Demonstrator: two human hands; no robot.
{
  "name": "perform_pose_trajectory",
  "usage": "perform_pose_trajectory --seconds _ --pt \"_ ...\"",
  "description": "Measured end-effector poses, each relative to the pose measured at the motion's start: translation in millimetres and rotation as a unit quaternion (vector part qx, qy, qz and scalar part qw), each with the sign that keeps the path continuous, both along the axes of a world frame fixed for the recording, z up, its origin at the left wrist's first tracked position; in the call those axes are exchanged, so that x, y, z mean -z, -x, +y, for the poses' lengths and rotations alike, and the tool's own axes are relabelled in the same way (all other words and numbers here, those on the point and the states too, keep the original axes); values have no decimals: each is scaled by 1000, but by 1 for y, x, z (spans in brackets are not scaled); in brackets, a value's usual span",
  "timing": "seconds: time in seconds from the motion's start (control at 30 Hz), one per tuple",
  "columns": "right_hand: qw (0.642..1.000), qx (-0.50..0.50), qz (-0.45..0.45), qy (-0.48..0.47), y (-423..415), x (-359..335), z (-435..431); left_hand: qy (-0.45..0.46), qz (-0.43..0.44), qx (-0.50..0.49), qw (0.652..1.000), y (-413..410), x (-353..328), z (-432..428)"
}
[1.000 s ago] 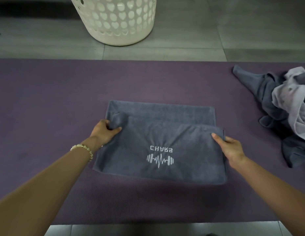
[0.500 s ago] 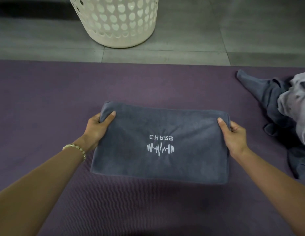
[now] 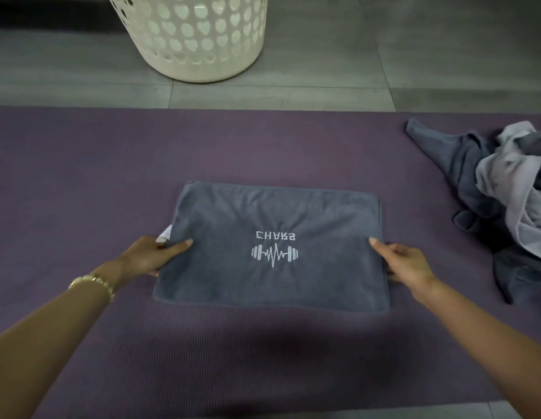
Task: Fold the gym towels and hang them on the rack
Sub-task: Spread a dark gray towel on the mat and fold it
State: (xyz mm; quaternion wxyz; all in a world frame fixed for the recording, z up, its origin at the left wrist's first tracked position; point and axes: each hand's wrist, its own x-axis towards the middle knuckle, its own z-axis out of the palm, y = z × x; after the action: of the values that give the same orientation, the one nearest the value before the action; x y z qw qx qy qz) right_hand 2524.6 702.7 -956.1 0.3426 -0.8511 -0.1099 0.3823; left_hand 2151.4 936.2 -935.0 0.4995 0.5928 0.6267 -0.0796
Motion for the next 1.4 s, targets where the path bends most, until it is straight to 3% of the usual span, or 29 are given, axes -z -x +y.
perform_pose_trajectory --seconds 0.07,0.17,0.3,0.43,0.6,0.7,0.77,0.93,1.07,1.17,1.3,1.4 --pt "1000 -14 -2 24 16 -1 -22 -42 -4 0 999 9 5 -21" --pt "987 -43 -141 56 37 8 -41 -163 -20 -29 986 13 17 -48" --pt "967 -28 -252 8 59 11 -35 -258 -44 -77 962 10 26 -62" --pt "949 -44 -309 50 55 16 -36 -287 -30 -65 955 13 30 -63" --pt "951 -66 -296 64 53 16 -37 -288 -4 -60 956 18 39 -66" --pt "945 -52 -319 38 54 11 -34 -306 7 -88 948 20 44 -65" --pt "922 -107 -373 -5 59 11 -31 -305 23 -75 949 23 45 -61" --pt "837 -417 -353 37 79 19 -13 -216 26 -25 976 17 31 -48" --pt "818 -454 -341 95 85 30 -9 -64 -24 -60 996 9 18 -32" --pt "848 -428 -309 49 83 29 -10 40 -86 -65 993 7 0 -24" --pt "905 -323 -268 -68 78 13 -16 138 -160 -97 972 -6 -32 -22" --pt "946 -235 -182 -132 82 3 -13 117 -222 -110 962 -44 -54 -35"
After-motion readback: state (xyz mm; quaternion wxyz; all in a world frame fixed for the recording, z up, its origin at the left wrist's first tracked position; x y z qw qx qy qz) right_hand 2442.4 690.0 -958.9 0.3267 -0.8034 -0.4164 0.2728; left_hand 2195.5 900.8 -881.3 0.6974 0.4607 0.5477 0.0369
